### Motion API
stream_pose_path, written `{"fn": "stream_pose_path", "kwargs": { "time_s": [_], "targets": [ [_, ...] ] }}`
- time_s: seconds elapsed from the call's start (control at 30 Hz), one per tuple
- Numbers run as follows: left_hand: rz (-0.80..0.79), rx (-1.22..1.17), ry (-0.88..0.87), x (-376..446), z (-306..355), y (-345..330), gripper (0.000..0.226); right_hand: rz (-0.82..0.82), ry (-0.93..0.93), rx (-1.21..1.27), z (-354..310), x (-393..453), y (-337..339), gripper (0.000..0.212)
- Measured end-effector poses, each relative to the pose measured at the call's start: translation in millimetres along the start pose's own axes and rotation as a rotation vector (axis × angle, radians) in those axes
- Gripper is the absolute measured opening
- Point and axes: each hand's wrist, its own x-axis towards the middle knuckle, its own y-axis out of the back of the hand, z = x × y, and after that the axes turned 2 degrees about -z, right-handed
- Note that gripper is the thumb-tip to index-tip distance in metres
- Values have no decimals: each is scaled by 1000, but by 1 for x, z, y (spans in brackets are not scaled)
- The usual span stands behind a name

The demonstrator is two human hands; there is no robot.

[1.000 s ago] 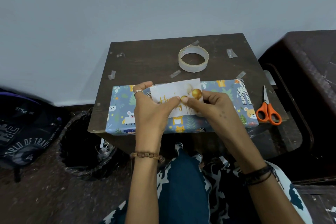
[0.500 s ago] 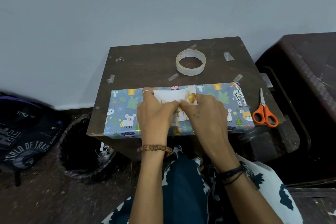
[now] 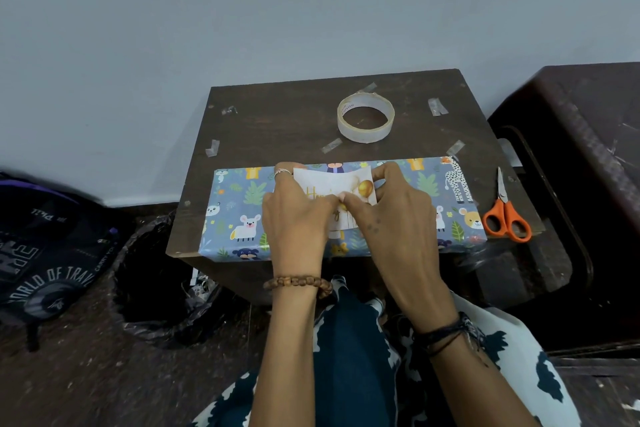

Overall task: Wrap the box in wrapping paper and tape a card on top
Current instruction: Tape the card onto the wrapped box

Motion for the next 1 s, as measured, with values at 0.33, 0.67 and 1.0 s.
{"fn": "stream_pose_path", "kwargs": {
  "time_s": [0.33,0.67,1.0],
  "targets": [
    [61,71,-62,3,-6,4,82,-19,-86,-116,-2,-1,2,30],
    [-227,552,-20,-1,-19,7,49,55,-23,-321,3,-1,0,45],
    [-39,692,-135,-11,-26,-6,44,221,115,-452,16,-10,-14,24]
  ]
}}
